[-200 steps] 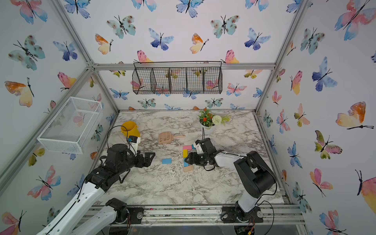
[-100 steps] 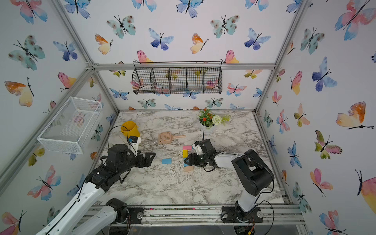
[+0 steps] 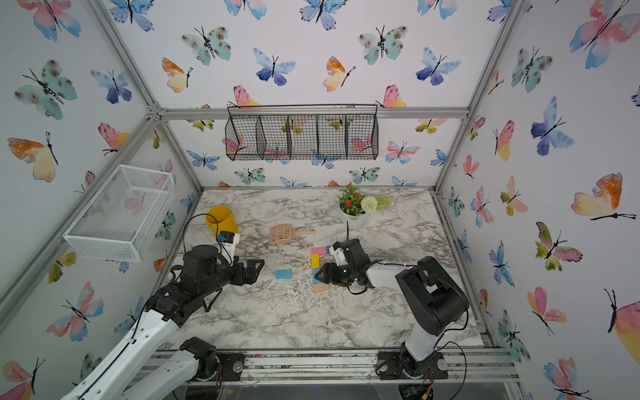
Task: Assemble the letter c with building blocks
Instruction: Adjust the building block at the center of the board.
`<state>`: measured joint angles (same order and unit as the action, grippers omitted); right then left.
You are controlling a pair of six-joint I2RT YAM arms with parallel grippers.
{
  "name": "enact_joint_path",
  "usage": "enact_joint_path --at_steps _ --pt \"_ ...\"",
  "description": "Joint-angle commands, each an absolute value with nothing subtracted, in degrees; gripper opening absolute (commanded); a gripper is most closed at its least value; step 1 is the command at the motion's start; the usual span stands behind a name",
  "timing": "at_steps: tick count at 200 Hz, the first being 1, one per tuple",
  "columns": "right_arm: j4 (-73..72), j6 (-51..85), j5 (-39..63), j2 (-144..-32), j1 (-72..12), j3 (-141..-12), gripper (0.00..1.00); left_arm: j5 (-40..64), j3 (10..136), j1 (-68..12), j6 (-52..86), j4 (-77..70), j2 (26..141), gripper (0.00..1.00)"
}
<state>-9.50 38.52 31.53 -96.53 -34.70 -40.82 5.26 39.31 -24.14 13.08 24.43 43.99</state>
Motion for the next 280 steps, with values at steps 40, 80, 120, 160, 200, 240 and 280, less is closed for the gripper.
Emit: enact_joint_path --at_steps 40,80,120,160,200,240,280 --pt "-6.2 39.11 29.04 -93.92 -34.91 -39.24 0.62 4.58 38.77 -24.52 13.1 24.57 43.78 0.98" --pt "-5.8 39.28 29.18 -93.44 -34.89 -39.71 0.61 4.57 38.76 -24.53 13.11 24.54 43.69 0.98" --pt "-5.27 39.11 28.92 -93.16 -34.89 -39.82 0.61 4.57 38.76 -24.51 13.1 24.58 43.73 0.98" --pt "-3.87 38.87 27.05 -92.13 -34.89 -40.08 0.6 4.5 38.81 -24.53 13.16 24.53 43.68 0.98" --pt "1.05 36.3 20.4 -87.23 -34.89 -41.35 0.61 4.44 38.76 -24.56 13.18 24.54 43.86 0.98" --pt "10.71 24.45 20.64 -86.92 -34.98 -48.72 0.55 4.42 38.97 -24.57 13.18 24.61 44.55 0.98" --pt "20.23 10.94 21.07 -92.19 -36.88 -60.43 0.56 2.42 39.11 -24.52 13.69 25.03 43.31 0.98"
